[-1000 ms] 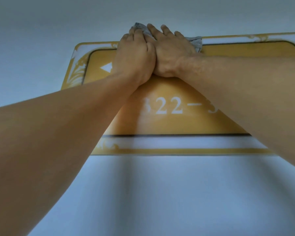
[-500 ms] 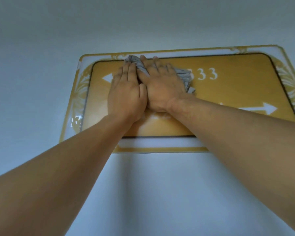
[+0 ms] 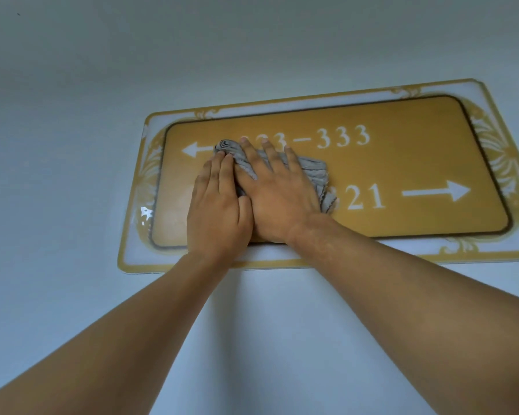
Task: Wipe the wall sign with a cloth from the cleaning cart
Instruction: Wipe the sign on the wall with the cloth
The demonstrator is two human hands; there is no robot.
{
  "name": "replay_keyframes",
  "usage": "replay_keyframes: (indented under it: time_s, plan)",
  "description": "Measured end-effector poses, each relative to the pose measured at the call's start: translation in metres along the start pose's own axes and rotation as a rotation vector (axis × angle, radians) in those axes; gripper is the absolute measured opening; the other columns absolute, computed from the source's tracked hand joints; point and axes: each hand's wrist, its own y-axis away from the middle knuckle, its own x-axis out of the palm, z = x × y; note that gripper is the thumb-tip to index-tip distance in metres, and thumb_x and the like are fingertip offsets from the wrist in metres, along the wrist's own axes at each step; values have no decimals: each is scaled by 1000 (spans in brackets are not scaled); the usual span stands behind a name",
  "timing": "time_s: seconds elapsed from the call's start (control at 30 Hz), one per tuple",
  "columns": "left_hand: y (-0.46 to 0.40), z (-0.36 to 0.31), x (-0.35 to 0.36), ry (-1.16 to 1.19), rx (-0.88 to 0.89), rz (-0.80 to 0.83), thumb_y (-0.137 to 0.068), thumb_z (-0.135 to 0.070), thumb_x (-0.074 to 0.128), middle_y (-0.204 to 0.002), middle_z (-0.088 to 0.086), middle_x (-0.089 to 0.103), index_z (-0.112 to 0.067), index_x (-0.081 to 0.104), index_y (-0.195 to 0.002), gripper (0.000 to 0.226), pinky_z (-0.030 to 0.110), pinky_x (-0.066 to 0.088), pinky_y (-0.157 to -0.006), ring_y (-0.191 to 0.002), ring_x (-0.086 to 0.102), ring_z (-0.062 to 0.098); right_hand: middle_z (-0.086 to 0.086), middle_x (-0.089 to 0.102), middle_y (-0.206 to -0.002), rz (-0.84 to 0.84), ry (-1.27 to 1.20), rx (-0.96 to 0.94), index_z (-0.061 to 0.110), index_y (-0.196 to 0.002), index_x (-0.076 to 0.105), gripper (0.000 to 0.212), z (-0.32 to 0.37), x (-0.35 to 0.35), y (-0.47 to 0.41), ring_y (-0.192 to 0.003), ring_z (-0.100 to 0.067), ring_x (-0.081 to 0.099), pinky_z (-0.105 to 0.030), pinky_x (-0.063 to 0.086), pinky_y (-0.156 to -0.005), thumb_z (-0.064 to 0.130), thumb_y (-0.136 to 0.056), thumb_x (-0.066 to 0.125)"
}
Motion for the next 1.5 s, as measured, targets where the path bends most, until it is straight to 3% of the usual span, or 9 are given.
replay_keyframes:
  time_s: [0.27,0.47,0.67,0.87,1.0,1.23,1.37,1.5]
  plan:
    - [35,-5,-7,-27,13,31,-83,-25,24,-159,17,28,2,29,-150,73,42,17,-123,-150,19,27,-7,-17,-167,55,-25,-43,30,-160,-3,79,11,-1,31,-153,-35,-8,-58,-1,-120,54,-94,33]
    - [56,-9,-9,-65,27,71,-83,-22,26,-160,19,27,3,29,-150,72,43,16,-123,-151,18,28,-8,-17,-167,96,-45,-56,30,-159,-6,75,14,-5,51,-153,-35,-10,-56,-2,-121,47,-86,4]
    - [77,-15,-14,-47,37,94,-83,-21,30,-158,19,30,4,33,-148,70,45,21,-122,-149,23,29,-9,-11,-168,101,-39,-74,30,-160,2,67,16,-1,73,-153,-36,-6,-56,-1,-121,49,-98,20]
    - [74,0,-35,120,107,109,-92,-23,36,-157,5,34,-11,30,-152,62,41,28,-119,-145,30,17,-5,2,-169,54,-96,-26,34,-159,6,62,16,0,75,-154,-32,2,-55,0,-121,56,-101,3]
    - [61,41,-55,-46,177,117,-92,-22,38,-156,13,36,-5,34,-150,60,49,27,-117,-143,33,27,-4,8,-169,26,-104,21,38,-159,4,59,21,4,72,-154,-33,6,-58,3,-121,56,-103,9]
    - [27,120,-79,-236,-120,9,-91,-40,27,-155,19,35,-4,38,-146,66,47,21,-120,-143,29,33,-4,7,-169,7,-118,77,40,-158,2,60,22,8,61,-154,-32,4,-58,4,-121,57,-101,7]
    - [2,138,-81,-206,-307,-93,-84,-33,28,-155,18,35,-3,35,-147,70,46,21,-120,-143,28,33,-4,5,-169,2,-90,67,40,-158,-1,60,20,7,39,-154,-32,2,-58,3,-120,57,-102,5]
    - [-15,143,-76,-226,-280,-14,-85,-34,25,-158,19,29,-1,28,-151,74,44,16,-122,-146,24,32,-4,4,-169,-10,-83,98,40,-158,0,60,20,5,7,-154,-32,0,-60,1,-120,58,-101,7]
